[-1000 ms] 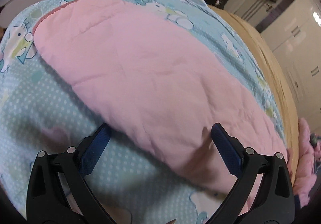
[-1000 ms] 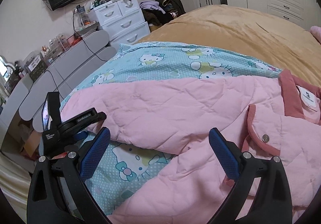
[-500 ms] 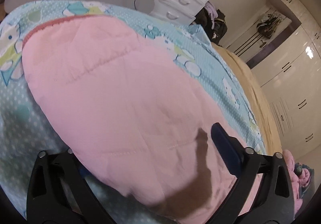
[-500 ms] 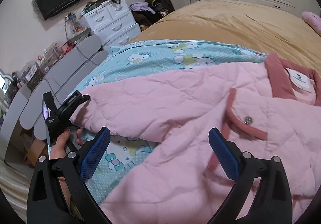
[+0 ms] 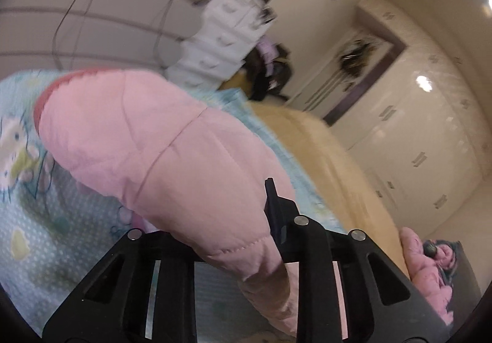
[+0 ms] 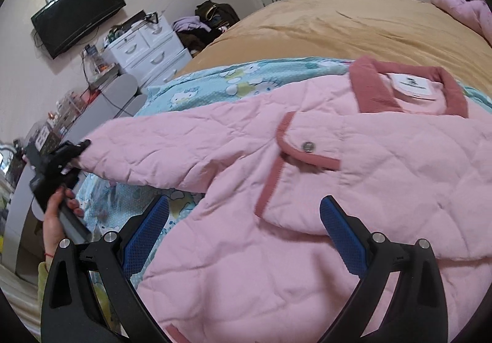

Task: Fold large clothes
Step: 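Grasp the other sleeve's ribbed cuff with the left tool and lift, then carry the sleeve across the coat front toward the right tool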

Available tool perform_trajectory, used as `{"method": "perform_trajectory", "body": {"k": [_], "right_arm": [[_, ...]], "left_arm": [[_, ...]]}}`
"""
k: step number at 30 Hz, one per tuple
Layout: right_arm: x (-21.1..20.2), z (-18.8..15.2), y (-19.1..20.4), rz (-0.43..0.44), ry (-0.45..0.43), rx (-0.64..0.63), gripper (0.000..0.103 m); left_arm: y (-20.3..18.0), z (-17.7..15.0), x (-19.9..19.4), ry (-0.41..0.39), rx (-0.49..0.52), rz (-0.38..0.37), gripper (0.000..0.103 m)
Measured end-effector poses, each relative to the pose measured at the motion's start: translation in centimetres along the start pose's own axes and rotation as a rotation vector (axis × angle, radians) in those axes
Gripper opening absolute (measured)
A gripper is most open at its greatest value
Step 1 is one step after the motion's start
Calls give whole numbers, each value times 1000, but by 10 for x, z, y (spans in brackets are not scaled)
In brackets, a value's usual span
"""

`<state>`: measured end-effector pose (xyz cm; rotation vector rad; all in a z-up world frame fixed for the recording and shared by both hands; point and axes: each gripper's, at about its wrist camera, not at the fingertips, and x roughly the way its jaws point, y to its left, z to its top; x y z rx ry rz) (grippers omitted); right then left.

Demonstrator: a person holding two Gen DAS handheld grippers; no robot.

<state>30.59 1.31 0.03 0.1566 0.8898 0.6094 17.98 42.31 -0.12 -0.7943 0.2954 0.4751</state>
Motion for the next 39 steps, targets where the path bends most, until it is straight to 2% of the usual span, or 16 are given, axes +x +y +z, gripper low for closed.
{"method": "perform_trajectory", "body": {"k": [8,17,27,39], "right_arm": [[-61,-10,-41,-25,-56,54,98],[-118,-29,-98,-19,-133,190,98],[-156,-47,-136,11,-185,268,98],[-190,-66,-174,16,-229,346,98]], "left_arm": [[-64,-3,-48,-75,90,-115,13],[-143,-27,-96,-93,213,-213,13],[-207,-56,-112,-69,342,-275,13],[-278,-131,-118,-19,542,-351,13]]}}
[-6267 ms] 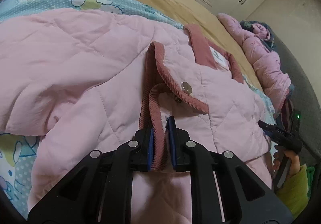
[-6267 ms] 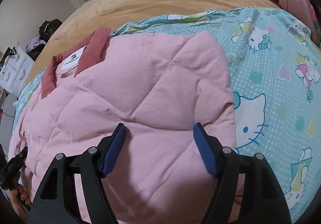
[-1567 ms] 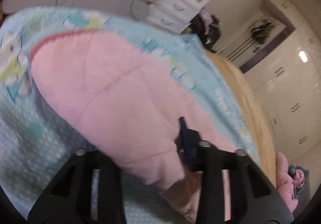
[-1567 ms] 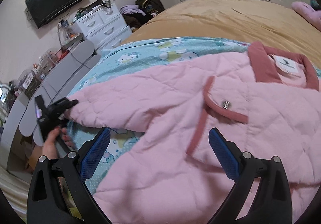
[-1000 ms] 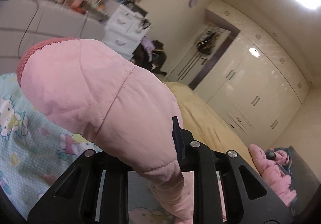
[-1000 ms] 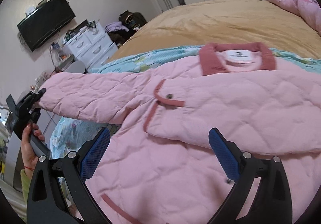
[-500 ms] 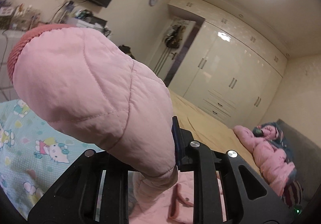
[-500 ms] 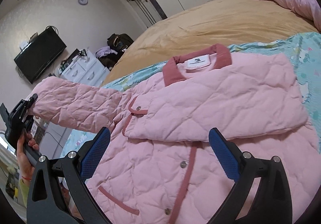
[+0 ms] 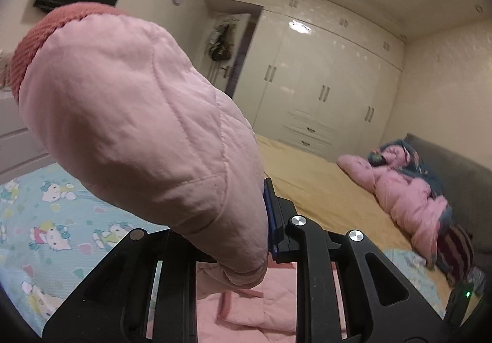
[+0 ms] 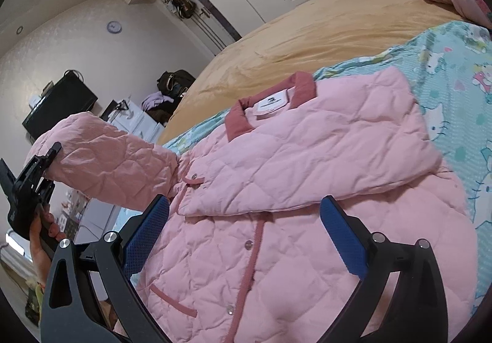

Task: Fold large clothes
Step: 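Carry the sleeve across the coat front toward the right tool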

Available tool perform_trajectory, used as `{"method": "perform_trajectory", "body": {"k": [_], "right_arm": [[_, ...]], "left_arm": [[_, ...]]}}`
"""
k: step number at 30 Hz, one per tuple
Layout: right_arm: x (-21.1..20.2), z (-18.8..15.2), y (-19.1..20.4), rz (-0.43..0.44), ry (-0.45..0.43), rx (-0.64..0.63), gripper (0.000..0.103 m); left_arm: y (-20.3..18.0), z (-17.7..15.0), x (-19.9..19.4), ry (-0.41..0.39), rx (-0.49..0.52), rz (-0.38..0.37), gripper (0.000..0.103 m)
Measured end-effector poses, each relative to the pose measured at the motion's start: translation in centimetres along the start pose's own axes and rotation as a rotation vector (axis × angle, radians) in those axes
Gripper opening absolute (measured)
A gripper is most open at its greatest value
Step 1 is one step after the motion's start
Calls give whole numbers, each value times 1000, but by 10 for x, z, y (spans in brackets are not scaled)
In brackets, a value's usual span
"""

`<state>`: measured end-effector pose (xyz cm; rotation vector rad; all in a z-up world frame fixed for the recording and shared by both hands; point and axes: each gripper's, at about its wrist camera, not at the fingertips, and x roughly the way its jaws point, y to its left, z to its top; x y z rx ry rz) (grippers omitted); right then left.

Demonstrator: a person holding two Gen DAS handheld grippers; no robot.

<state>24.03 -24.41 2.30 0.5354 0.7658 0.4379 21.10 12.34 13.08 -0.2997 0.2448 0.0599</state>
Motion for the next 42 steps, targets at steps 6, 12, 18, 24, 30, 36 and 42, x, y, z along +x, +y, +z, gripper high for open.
{"method": "perform_trajectory", "body": {"k": [6,12,18,24,30,36,42], "right_arm": [[-16,4,-23,-10,-29,42,98],[-27,6,-51,-29,-48,98,98],[-35,7,-81,-31,-57,183,98],[-44,9,-102,-45,-84,239,98],[-48,8,-118,-64,-96,278,98],[-45,5,-123,-57,-83,304,98],[-38,6,-118,-24,-50,313,98]], "left_arm": [[-42,-24,18,57,89,-52,13],[-86,-65,42,144,188,-106,13],[-114,-111,59,247,289,-138,13],[-142,-170,74,355,423,-154,14],[-156,-215,81,424,553,-135,14],[-169,-244,80,453,711,-110,24],[-182,-262,66,464,841,-136,86]]}}
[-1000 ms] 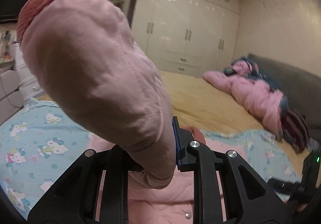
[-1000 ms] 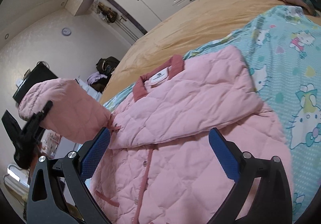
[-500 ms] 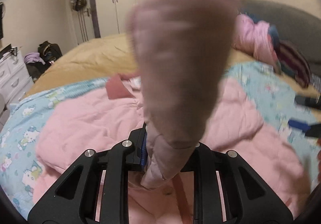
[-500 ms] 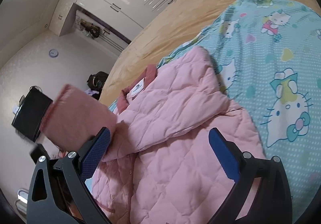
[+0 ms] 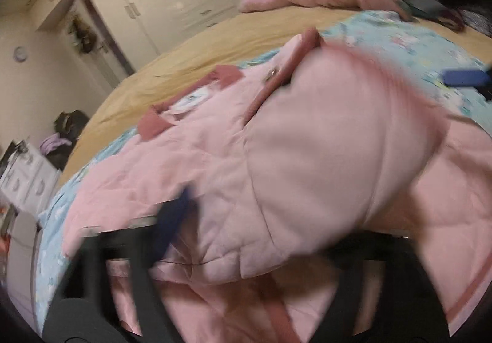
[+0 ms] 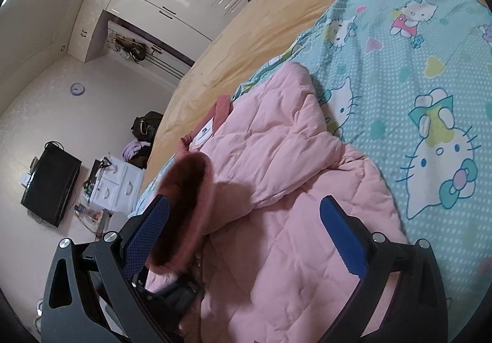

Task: Fold large clothes
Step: 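Carry the sleeve across the coat front toward the right tool, then grasp the cuff with the right tool while the left tool releases it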

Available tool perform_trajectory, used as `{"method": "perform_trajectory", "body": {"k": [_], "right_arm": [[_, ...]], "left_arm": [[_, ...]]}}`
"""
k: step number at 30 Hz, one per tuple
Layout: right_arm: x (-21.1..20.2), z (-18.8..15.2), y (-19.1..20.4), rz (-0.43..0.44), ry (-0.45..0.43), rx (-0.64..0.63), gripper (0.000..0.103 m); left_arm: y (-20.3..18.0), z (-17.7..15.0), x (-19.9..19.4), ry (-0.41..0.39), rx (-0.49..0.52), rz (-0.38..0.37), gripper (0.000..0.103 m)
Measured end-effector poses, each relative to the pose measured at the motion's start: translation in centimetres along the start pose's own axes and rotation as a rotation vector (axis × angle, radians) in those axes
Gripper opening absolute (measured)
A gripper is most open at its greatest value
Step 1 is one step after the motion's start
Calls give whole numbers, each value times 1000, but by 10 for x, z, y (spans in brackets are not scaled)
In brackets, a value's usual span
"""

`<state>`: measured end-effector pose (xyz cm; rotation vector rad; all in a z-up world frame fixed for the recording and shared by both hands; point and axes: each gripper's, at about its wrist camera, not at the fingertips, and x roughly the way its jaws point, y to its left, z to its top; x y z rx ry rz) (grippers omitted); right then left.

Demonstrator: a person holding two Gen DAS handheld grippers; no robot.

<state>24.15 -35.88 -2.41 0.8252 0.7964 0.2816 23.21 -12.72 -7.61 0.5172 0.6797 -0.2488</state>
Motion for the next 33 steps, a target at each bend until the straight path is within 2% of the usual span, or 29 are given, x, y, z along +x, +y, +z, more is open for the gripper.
{"method": "perform_trajectory", "body": {"k": [3,4,6,7,9,11,13,15,18,20,21,22,23,25,28,33], "right_arm": [[8,-1,4,16,34,9,98],[11,-2,5,26,46,15,98],[20,-4,11,48,82,15,98],[24,-4,14,51,95,11,98],[34,-5,23,54,120,-8,98],[44,-4,29,66,134,-11,98],[54,-3,34,95,150,-5,98],[61,-1,39,91,146,-10,92],[77,2,37,74,167,8,77],[86,2,33,76,185,25,59],[91,2,32,71,193,30,56],[93,1,31,72,195,30,48],[97,0,30,71,195,21,36],[99,-1,31,63,193,2,18],[94,2,45,49,148,-78,11],[82,20,102,19,38,-310,7]], "left_arm": [[-11,-8,-6,21,40,-25,88],[-13,-11,-9,31,41,-47,93],[-9,-15,-21,35,5,-121,94],[-1,-17,-29,33,-40,-170,94],[11,-18,-37,29,-118,-220,94],[38,-18,-49,11,-228,-268,94],[62,-19,-58,-7,-302,-256,94],[87,-20,-65,-26,-363,-218,94],[135,-30,-74,-43,-491,-159,94],[161,-39,-75,-41,-588,-167,94],[174,-45,-76,-41,-644,-177,94],[190,-54,-76,-47,-712,-193,94],[205,-60,-76,-54,-767,-200,94],[228,-77,-78,-65,-860,-179,94],[251,-91,-78,-58,-938,-127,94],[275,-93,-78,-59,-1002,-71,94]]}}
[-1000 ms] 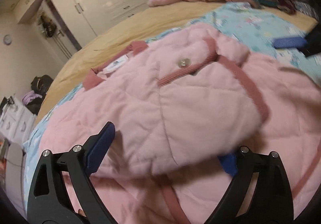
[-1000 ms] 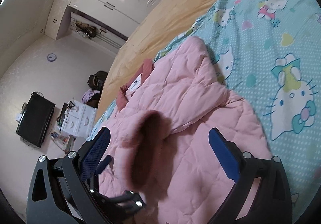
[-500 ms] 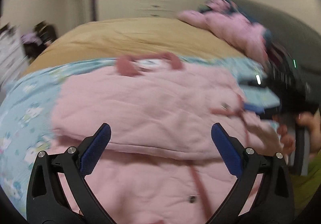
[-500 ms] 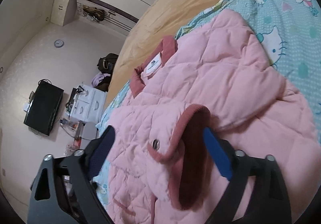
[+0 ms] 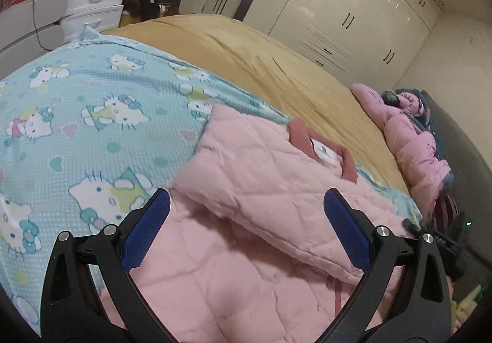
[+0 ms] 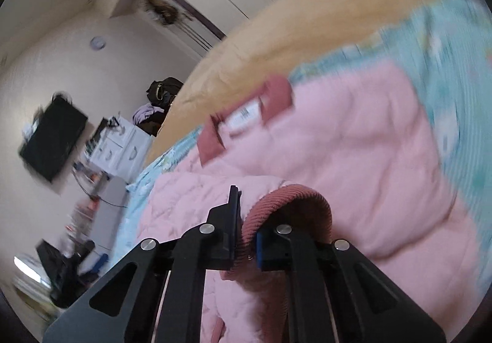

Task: Fold large clothes
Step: 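Grasp the cuff with the right tool while the left tool releases it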

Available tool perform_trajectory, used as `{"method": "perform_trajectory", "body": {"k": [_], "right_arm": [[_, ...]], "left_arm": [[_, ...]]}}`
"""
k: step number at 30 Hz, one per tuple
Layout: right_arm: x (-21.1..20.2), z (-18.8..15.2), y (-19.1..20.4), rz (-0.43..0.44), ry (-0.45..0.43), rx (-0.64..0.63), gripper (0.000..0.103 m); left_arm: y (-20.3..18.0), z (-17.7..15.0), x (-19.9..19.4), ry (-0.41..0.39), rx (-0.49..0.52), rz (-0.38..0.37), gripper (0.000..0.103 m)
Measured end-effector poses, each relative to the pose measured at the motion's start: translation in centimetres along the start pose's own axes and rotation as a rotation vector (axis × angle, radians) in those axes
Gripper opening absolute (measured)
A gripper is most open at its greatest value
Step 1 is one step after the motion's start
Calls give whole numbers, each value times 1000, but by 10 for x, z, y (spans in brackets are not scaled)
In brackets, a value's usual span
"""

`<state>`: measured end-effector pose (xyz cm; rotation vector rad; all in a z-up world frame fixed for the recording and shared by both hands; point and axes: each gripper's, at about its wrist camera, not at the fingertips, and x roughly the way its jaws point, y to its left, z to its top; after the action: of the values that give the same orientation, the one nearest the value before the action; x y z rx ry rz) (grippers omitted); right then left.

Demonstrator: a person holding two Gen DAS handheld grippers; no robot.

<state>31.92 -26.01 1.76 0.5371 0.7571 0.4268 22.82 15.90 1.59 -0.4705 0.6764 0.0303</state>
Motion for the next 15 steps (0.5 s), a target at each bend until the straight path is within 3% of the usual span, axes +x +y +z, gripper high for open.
{"method": "perform_trajectory", "body": {"k": [8,15], "right_arm": [[-12,59,65,-60,-144,-299,6],[7,67,46,-162,-135,-304,6]], "left_arm": [[-26,44,21,-33,46,10,94],[-42,48,77,33,72,-26,94]]}}
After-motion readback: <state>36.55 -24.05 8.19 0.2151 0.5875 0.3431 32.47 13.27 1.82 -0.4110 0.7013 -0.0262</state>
